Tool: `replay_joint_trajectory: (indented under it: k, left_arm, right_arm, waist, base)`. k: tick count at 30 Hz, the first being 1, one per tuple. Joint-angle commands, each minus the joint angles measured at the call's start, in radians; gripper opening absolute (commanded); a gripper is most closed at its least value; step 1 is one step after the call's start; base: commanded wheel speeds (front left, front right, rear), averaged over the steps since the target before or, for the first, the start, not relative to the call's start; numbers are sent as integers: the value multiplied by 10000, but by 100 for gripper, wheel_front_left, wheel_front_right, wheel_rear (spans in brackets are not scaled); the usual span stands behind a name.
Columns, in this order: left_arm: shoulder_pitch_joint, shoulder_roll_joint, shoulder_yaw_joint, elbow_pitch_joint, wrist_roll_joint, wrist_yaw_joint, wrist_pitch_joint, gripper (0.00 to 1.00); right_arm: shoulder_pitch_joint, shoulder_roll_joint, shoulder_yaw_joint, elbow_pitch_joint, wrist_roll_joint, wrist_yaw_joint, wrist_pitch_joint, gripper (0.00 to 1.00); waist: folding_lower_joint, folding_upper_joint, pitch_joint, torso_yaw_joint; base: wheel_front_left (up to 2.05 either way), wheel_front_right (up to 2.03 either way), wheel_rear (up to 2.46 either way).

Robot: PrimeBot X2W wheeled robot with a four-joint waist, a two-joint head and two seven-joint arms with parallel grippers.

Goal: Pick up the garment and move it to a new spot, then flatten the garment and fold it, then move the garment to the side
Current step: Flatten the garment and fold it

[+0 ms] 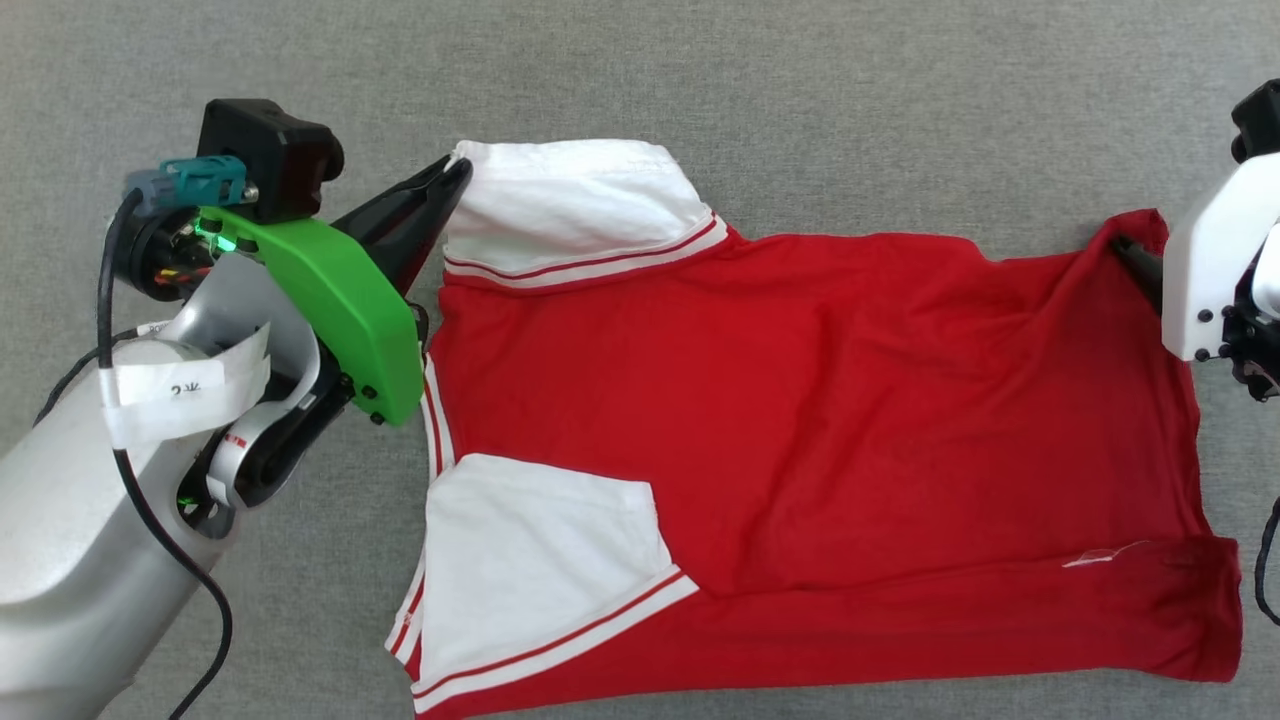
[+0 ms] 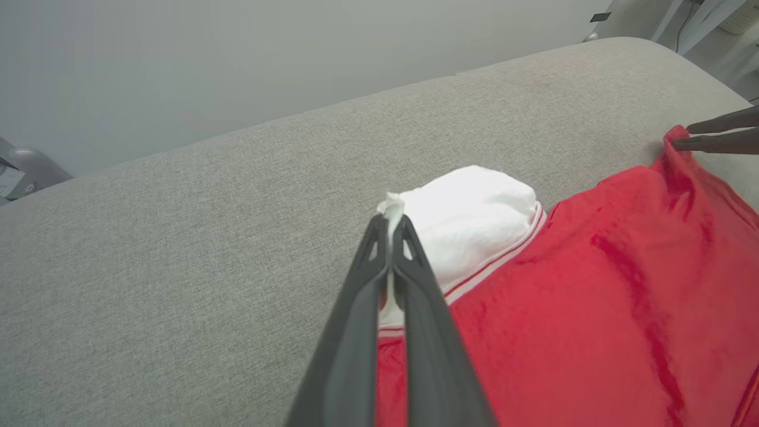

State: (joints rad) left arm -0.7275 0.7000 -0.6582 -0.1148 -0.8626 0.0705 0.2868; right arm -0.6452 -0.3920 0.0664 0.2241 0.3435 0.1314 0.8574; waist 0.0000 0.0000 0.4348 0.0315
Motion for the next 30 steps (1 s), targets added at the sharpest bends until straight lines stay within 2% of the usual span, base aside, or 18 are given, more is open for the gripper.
replay_joint_trajectory:
  k: [1, 8, 9, 11, 19, 30]
  left_arm:
    - [-1, -23, -17, -90, 75, 65, -31, 0]
    - [-77, -48, -67, -216, 104, 11, -53, 0]
    - [-77, -49, -68, -189, 96, 3, -58, 0]
    - [-71, -25, -76, -99, 113, 3, -66, 0]
    - [110, -12, -50, 343, 19, 6, -234, 0]
    - [588, -126, 69, 1302, -251, 16, -756, 0]
  right_arm:
    - [-194, 2, -15, 220, -86, -7, -84, 100]
    - [-322, 29, 247, 1074, -168, -7, -427, 100]
    - [-306, 25, 315, 1151, -138, -7, -445, 64]
    - [-263, 7, 435, 1283, -77, -7, -521, 0]
    - [-280, -131, 534, 1530, 159, -7, -1079, 0]
    - [179, -306, 111, 1441, 858, -7, -2777, 0]
  waist:
    - [0, 0, 223, 189]
    - [0, 0, 451, 338]
    - [0, 0, 456, 348]
    - [0, 0, 436, 353]
    - [0, 0, 82, 203]
    - [0, 0, -1010, -11]
  base:
    - [0, 0, 0]
    - [0, 0, 0]
    - [0, 0, 0]
    - [0, 0, 0]
    - [0, 0, 0]
    - [0, 0, 0]
